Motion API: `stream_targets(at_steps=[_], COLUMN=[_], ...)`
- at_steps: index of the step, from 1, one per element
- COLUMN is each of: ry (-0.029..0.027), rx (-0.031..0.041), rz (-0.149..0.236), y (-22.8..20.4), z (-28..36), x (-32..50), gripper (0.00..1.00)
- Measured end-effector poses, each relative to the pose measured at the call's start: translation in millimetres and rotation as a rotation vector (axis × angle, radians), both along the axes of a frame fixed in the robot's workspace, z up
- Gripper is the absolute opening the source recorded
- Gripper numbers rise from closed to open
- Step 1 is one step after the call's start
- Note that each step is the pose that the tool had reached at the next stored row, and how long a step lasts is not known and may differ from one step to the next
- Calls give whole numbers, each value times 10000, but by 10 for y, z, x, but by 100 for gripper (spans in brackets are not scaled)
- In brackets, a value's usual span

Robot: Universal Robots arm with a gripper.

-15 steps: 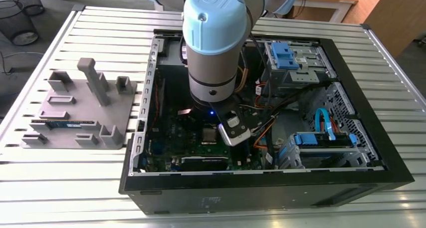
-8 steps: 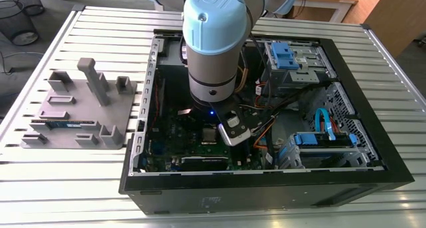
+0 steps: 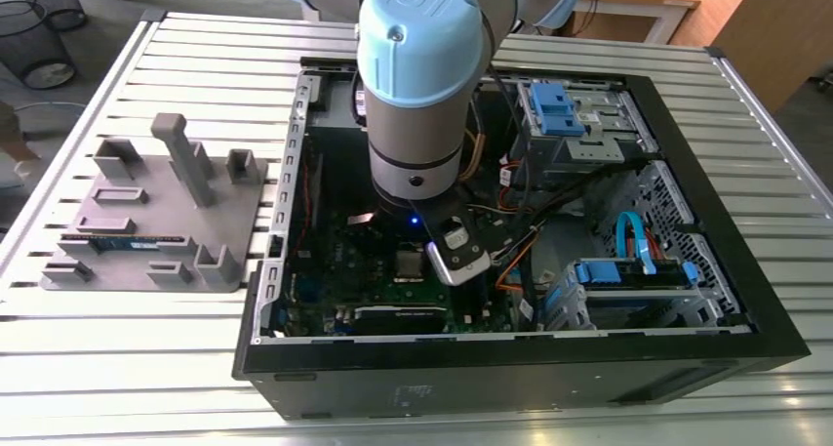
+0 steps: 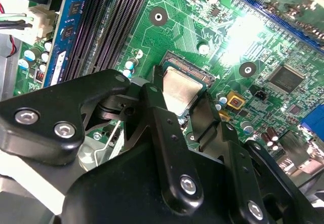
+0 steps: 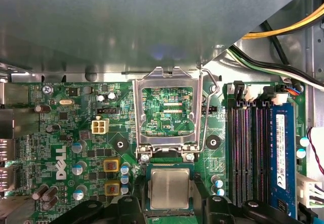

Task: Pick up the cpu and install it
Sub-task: 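Place the cpu into insertion slot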

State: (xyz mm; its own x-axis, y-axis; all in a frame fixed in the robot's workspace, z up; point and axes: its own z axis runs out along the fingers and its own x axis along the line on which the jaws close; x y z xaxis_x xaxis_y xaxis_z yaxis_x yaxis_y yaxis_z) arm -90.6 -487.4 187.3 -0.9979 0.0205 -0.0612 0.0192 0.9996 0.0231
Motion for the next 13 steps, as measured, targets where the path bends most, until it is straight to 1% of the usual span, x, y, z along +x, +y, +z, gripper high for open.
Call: stream_targets(at_steps=[4, 5, 6, 9, 13], ry=[-7, -8, -2, 0, 0], rx=[14, 13, -2, 0, 1], rz=[0, 1, 3, 0, 0], y=[1, 2, -1, 0, 0], z=[26, 38, 54, 83, 88], x=[1, 1, 1, 0, 0], gripper=[46, 46, 46, 46, 46])
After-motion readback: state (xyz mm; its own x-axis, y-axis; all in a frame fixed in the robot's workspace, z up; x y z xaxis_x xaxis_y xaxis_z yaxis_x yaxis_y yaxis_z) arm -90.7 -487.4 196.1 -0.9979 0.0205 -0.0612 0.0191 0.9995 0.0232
